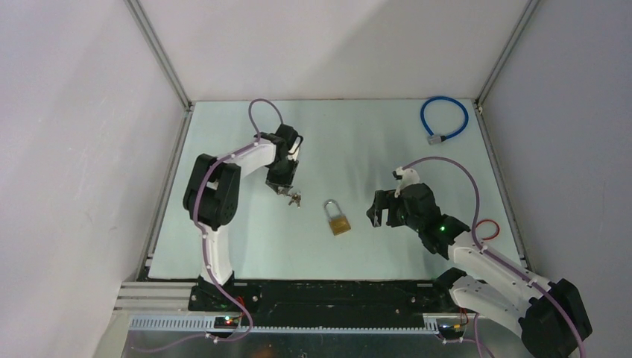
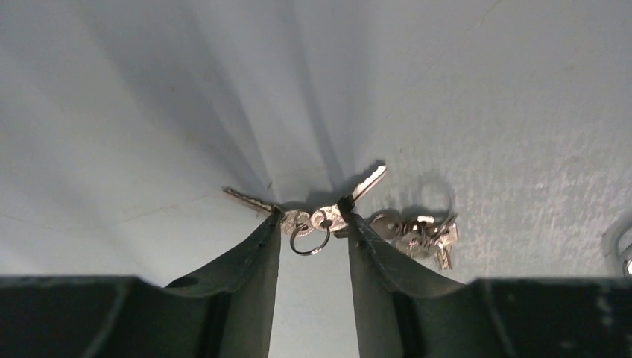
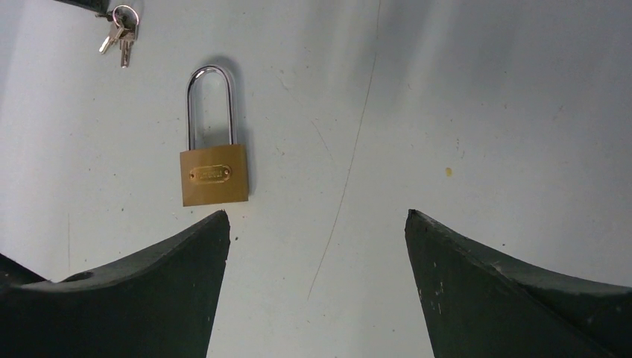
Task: Unlock with the key
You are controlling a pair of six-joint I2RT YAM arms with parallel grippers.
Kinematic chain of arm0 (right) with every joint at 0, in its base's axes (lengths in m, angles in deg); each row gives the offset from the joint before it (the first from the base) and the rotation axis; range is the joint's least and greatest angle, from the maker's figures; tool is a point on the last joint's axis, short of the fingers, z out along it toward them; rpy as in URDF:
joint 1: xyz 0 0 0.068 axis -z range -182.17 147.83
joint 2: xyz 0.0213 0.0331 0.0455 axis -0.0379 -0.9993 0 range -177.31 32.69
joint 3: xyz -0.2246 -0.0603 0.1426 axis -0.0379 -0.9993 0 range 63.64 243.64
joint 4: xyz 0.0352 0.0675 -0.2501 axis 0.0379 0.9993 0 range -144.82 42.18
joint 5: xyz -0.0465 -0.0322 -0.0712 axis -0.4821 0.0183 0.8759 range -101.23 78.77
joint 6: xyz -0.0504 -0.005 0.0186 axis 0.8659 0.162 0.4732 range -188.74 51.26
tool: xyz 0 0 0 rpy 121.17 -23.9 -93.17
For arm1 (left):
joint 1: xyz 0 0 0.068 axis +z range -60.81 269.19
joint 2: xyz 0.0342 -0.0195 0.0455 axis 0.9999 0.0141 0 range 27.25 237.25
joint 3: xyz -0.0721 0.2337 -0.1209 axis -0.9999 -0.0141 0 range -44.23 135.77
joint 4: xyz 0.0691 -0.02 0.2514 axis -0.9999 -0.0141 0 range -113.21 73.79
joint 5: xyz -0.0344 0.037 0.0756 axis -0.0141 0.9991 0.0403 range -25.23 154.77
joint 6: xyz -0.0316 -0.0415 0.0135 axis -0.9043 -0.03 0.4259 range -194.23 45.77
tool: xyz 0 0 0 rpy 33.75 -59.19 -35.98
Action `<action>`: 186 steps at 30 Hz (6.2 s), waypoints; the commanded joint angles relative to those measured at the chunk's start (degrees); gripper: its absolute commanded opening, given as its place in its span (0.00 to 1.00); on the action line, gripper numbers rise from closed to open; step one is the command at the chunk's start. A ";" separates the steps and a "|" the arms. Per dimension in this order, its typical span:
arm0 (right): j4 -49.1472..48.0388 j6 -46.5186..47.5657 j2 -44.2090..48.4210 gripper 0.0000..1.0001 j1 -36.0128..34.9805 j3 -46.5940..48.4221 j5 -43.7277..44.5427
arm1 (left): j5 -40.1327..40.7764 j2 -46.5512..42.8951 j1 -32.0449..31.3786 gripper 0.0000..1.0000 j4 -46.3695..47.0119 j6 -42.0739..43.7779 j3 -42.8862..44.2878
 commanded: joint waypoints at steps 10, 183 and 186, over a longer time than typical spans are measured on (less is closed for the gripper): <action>-1.58 -1.46 3.38 0.89 0.30 -0.63 -2.02 | -0.97 -10.88 -0.31 0.02 5.53 -10.05 -13.38; -71.71 -28.33 -3.35 0.00 -8.43 -5.13 -16.43 | -24.25 -59.55 -24.74 0.00 80.87 -38.37 -47.88; -69.00 -27.12 -2.86 0.11 -8.33 -5.13 -16.24 | -21.72 -60.62 -24.79 0.00 80.87 -38.39 -49.20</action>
